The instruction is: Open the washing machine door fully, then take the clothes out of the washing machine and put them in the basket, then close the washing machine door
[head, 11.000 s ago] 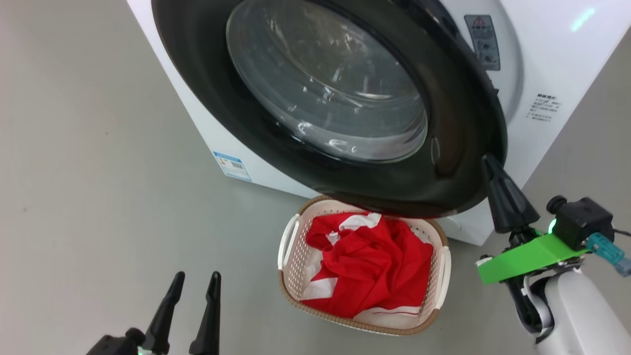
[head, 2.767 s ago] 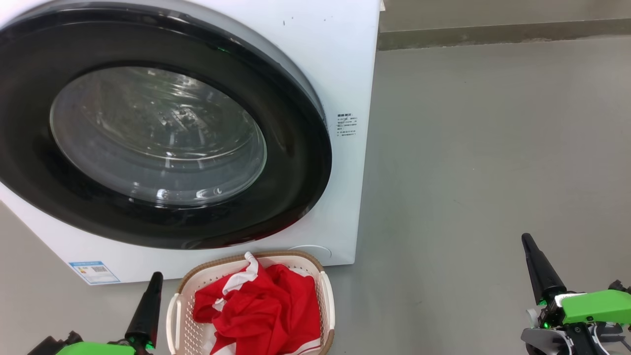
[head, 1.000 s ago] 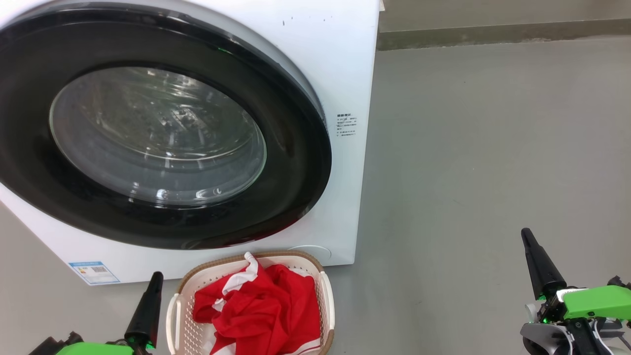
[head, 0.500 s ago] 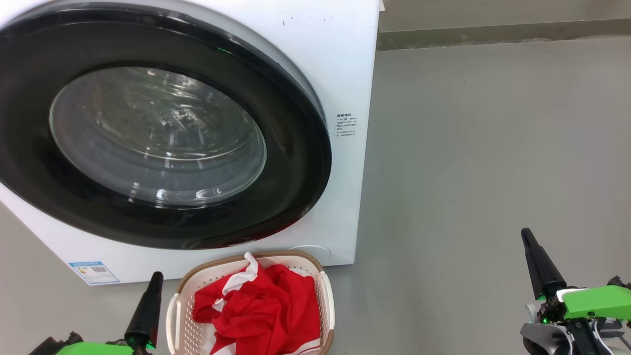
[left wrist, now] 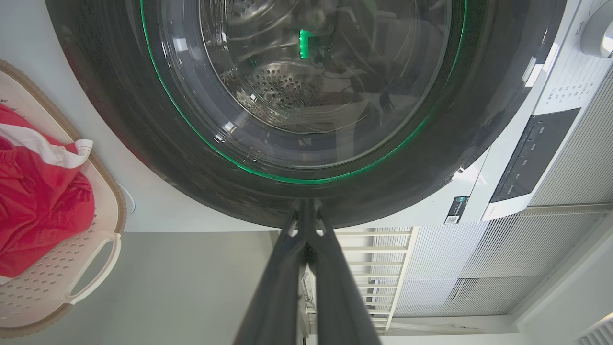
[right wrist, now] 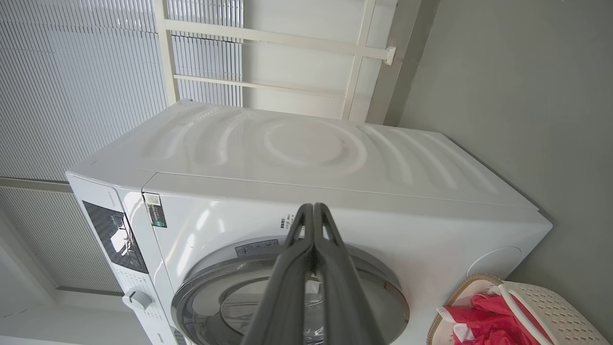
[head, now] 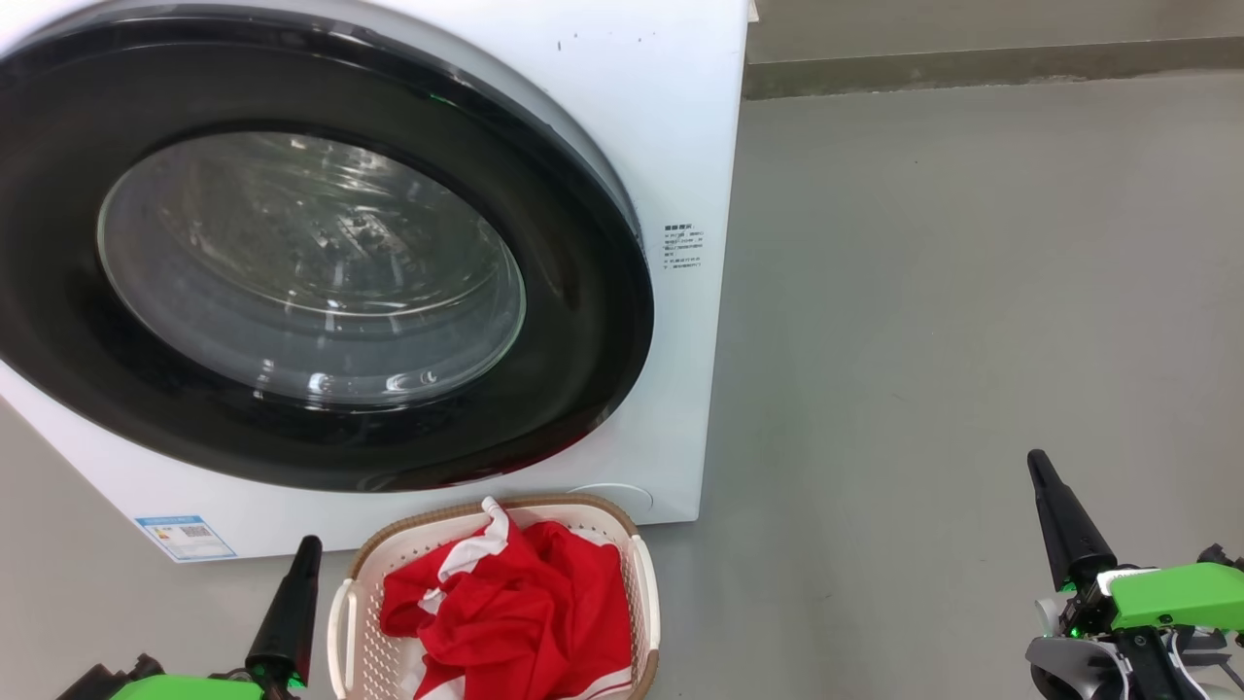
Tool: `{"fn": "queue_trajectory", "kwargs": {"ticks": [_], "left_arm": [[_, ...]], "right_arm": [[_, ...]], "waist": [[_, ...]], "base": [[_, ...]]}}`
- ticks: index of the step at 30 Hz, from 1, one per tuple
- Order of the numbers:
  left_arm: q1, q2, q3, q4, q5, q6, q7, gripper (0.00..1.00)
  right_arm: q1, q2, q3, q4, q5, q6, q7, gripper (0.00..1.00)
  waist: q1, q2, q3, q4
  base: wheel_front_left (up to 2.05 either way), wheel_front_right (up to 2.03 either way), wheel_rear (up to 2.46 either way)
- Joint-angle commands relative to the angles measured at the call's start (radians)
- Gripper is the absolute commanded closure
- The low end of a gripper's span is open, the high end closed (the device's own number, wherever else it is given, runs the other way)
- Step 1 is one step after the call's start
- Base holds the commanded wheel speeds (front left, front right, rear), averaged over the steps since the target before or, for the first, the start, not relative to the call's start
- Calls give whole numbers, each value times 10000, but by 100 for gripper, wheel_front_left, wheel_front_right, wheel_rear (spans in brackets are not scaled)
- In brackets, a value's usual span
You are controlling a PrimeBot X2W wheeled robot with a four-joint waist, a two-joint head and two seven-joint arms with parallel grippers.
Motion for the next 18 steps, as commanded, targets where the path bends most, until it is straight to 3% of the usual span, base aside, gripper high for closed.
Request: {"fn": "queue_trajectory", "kwargs": {"ticks": [1, 18], "left_arm": [[-416, 83, 361, -221, -68, -69, 33, 100], [-415, 83, 360, -221, -69, -69, 32, 100]], "right_arm": [[-413, -135, 283, -251, 55, -7, 62, 100], [-413, -135, 284, -251, 55, -7, 61, 100]], "waist": [[0, 0, 0, 0], [0, 0, 0, 0]], "base": [[0, 0, 0], [0, 0, 0]]}}
